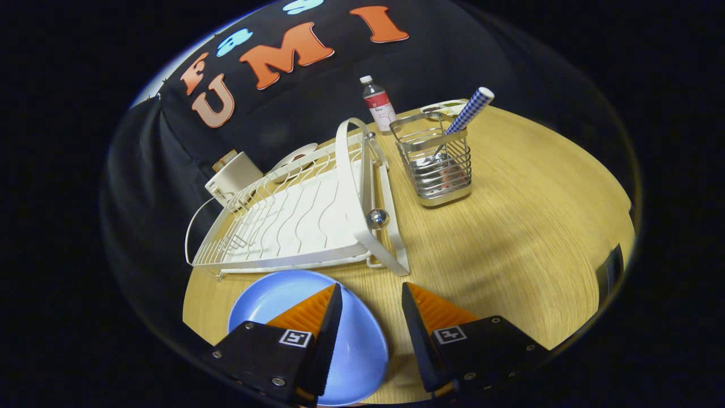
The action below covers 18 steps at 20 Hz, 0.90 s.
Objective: Take the plate from the dish rack, then take the spoon from the basket and place it into the plate.
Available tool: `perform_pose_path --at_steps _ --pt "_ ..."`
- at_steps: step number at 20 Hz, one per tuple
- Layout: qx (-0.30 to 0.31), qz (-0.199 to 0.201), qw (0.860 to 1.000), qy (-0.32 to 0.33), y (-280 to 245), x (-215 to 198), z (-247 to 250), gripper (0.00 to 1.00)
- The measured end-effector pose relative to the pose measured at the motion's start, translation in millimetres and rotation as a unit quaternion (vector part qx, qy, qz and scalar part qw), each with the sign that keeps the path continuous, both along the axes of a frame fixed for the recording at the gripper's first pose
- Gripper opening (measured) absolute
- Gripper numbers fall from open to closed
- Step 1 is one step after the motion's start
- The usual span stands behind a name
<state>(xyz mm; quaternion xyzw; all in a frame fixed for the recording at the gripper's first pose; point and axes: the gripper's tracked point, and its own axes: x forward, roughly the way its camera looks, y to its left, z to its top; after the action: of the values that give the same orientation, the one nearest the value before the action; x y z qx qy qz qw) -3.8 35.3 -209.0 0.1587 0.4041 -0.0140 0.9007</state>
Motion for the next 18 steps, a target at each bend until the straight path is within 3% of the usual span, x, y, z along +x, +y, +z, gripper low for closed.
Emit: perform_pose_path --at_steps 8,13,18 --pt "-0.035 -0.011 0.993 -0.113 -49 23 63 0.73" --pt "-0.072 -0.074 0.982 -0.157 -108 60 83 0.77" --pt "-0.092 -0.085 0.977 -0.171 -129 86 83 0.77"
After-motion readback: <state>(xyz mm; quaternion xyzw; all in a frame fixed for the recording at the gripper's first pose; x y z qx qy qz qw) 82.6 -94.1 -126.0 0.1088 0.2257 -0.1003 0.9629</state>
